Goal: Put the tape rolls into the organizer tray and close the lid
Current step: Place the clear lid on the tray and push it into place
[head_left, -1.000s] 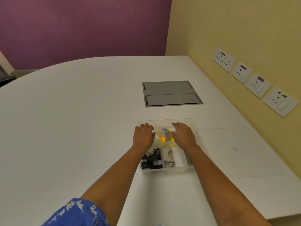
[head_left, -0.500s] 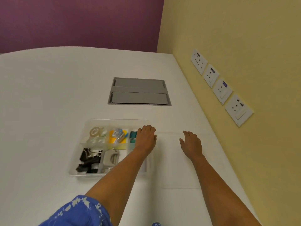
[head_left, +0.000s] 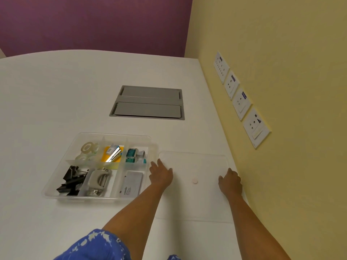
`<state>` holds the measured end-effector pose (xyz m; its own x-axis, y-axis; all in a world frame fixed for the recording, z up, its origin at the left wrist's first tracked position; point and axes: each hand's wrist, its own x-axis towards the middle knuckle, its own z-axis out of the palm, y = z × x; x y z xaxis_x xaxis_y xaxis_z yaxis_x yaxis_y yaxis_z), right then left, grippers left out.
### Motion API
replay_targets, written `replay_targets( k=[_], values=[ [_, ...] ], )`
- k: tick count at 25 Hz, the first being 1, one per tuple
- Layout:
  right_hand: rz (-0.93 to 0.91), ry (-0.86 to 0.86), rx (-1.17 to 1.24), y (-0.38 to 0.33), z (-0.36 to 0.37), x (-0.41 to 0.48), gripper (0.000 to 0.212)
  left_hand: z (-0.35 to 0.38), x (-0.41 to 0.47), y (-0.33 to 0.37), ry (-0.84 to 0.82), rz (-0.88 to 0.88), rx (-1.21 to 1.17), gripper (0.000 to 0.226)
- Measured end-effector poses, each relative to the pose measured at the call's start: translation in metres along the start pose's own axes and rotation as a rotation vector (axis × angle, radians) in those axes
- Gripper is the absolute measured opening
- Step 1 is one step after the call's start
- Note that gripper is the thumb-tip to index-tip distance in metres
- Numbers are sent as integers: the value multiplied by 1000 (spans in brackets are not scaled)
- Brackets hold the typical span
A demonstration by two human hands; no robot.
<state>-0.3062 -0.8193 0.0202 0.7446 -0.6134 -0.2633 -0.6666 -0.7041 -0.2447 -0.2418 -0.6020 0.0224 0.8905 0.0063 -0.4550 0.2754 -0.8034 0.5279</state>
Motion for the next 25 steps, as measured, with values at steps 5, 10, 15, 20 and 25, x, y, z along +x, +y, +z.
replay_targets(
  k=[5,10,15,20,25],
  values=[
    [47,61,124,0,-3,4,50,-8,2,25,-19,-143,-283,65],
    [165,263,304,-12,-23,6,46,-39,-7,56,131,-160,-499,61],
    [216,446,714,-33,-52,4,42,-104,-21,104,356,21,-769,44],
    [245,484,1189,-86,-69,-20,37,-164,-43,113,476,253,-1169,27],
    [358,279,1837,-138,-86,-42,49,-219,-37,68,369,284,-1551,41]
  ],
)
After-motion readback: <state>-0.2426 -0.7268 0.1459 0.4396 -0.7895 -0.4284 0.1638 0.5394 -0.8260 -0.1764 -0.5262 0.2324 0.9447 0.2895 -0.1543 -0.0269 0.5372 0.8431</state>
